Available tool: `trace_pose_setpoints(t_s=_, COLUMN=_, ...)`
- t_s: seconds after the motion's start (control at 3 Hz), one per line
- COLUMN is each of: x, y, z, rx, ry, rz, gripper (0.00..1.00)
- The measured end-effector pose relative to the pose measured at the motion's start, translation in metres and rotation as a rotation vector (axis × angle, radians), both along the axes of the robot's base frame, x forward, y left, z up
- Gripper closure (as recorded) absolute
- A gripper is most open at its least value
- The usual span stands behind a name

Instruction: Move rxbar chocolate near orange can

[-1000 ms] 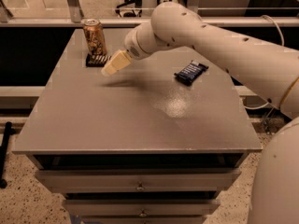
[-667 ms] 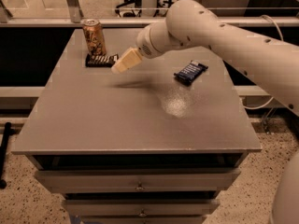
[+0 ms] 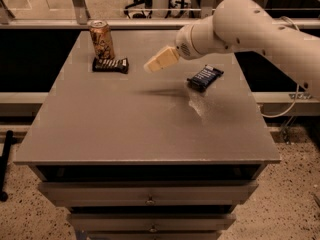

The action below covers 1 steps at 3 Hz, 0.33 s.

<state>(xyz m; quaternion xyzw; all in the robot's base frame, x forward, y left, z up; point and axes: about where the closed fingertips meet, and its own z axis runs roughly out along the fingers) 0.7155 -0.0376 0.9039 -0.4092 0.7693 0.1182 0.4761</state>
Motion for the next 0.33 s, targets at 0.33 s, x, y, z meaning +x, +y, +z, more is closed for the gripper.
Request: trace_pose_setpoints(t_s=0.33, x=-0.0001, y=-0.0028, z=0.0003, rx=0.001, ry=0.000, rz=-0.004, gripper=0.00)
